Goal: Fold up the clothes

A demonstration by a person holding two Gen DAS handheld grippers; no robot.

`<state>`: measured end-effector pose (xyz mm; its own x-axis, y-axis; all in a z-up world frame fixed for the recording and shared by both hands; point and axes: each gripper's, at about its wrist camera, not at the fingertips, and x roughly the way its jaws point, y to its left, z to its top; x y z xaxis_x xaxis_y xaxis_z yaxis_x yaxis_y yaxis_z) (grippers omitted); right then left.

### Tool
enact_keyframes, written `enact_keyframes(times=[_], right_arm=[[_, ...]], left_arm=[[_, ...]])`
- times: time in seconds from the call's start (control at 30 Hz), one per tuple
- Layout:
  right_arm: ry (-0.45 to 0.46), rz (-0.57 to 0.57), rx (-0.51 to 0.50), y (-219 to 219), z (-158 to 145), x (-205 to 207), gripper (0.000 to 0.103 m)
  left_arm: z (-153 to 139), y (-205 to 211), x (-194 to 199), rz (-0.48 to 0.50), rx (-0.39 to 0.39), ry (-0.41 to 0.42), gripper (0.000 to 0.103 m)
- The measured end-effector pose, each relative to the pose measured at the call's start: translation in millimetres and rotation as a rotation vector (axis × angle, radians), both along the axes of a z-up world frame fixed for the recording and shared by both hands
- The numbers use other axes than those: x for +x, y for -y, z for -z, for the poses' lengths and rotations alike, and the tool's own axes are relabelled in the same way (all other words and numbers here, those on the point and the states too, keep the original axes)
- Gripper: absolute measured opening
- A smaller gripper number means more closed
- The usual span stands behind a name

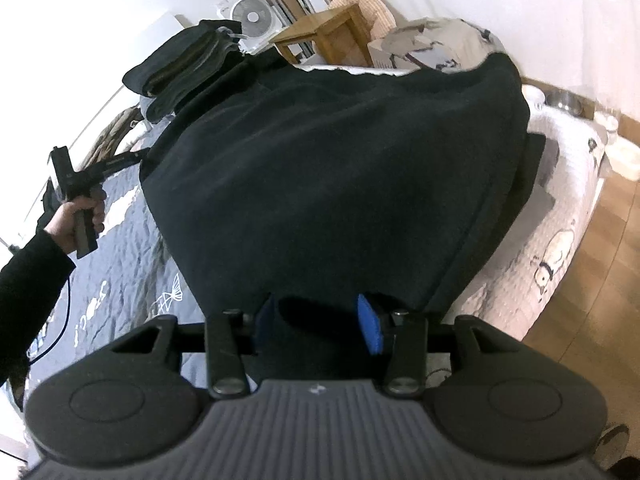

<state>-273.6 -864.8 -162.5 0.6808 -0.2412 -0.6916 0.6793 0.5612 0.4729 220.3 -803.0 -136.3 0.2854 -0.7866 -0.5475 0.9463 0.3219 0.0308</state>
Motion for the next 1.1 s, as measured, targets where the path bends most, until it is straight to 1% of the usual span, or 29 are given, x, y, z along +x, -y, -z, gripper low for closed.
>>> enact_keyframes(times=[0.03, 0.13, 0.23, 0.3, 0.33, 0.37, 0.43, 0.53, 0.6, 0.67, 0.7, 0.73, 0.8, 0.83, 0.87, 0.9, 0.93, 1.0, 1.07, 1.1], right_arm=[[0.001, -0.002, -0.001, 0, 0, 1, 0.046], [0.001, -0.006, -0.003, 1, 0, 4, 0.046], [0.006, -0.006, 0.000, 1, 0, 4, 0.046], [0.010, -0.006, 0.002, 1, 0, 3, 0.046], [0.012, -0.005, 0.004, 2, 0, 3, 0.046], [0.013, -0.004, 0.006, 2, 0, 3, 0.046], [0.016, -0.001, 0.010, 2, 0, 2, 0.046], [0.014, -0.003, 0.006, -1, 1, 3, 0.046], [0.019, -0.002, 0.011, 0, 1, 3, 0.046], [0.025, 0.000, 0.012, 0, 1, 3, 0.046], [0.027, 0.001, 0.013, 0, 1, 3, 0.046], [0.029, 0.002, 0.014, 0, 0, 3, 0.046], [0.032, 0.003, 0.017, 0, 0, 2, 0.046], [0.034, 0.004, 0.018, 0, 0, 2, 0.046], [0.036, 0.005, 0.019, 0, 0, 2, 0.046], [0.038, 0.005, 0.020, 0, -1, 2, 0.046], [0.039, 0.006, 0.022, 0, -1, 2, 0.046], [0.043, 0.008, 0.024, 0, -1, 1, 0.046], [0.046, 0.009, 0.027, 0, -2, 1, 0.046], [0.048, 0.010, 0.028, 0, -2, 1, 0.046]], left_arm=[[2, 2, -6, 0.031, 0.033, 0.021, 0.048], [11, 11, -16, 0.067, 0.113, 0.112, 0.048], [16, 20, -13, 0.060, 0.136, 0.104, 0.047], [19, 25, -12, 0.071, 0.158, 0.098, 0.035], [19, 27, -12, 0.077, 0.166, 0.094, 0.022], [17, 27, -12, 0.072, 0.161, 0.091, 0.013], [12, 25, -10, 0.063, 0.144, 0.078, 0.006], [-4, 12, 7, 0.041, 0.065, -0.020, 0.003], [-14, 3, 22, 0.016, 0.002, -0.098, 0.003], [-19, -3, 41, -0.015, -0.072, -0.226, 0.003], [-15, -3, 50, -0.030, -0.091, -0.302, 0.003], [-11, -1, 59, -0.044, -0.098, -0.368, 0.003], [2, 6, 68, -0.074, -0.054, -0.428, 0.010], [2, 4, 70, -0.090, -0.064, -0.426, 0.023], [3, 1, 71, -0.106, -0.073, -0.425, 0.039], [4, -1, 73, -0.121, -0.083, -0.424, 0.045], [5, -4, 74, -0.137, -0.093, -0.422, 0.046], [5, -9, 76, -0.166, -0.116, -0.418, 0.043], [-8, -15, 72, -0.169, -0.164, -0.398, 0.043], [-12, -16, 68, -0.153, -0.166, -0.386, 0.043]])
